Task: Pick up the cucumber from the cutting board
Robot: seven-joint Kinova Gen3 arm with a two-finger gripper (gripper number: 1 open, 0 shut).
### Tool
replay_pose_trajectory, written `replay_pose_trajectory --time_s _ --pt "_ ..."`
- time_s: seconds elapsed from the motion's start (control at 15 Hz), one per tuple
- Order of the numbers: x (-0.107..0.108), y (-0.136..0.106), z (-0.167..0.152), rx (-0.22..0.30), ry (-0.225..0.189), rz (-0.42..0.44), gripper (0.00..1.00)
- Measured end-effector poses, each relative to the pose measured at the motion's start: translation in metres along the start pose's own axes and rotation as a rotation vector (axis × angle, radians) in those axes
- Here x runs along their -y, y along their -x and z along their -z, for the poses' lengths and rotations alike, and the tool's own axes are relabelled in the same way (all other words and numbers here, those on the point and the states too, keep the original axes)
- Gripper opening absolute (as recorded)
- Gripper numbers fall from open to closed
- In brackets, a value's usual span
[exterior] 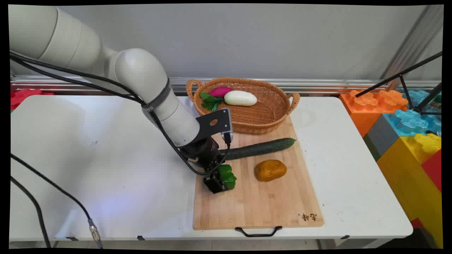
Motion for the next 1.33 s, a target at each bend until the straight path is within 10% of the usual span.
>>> replay_pose_trajectory --time_s 1.33 --pt "0.036 -0.062 0.054 -0.132 -0.083 0.139 1.00"
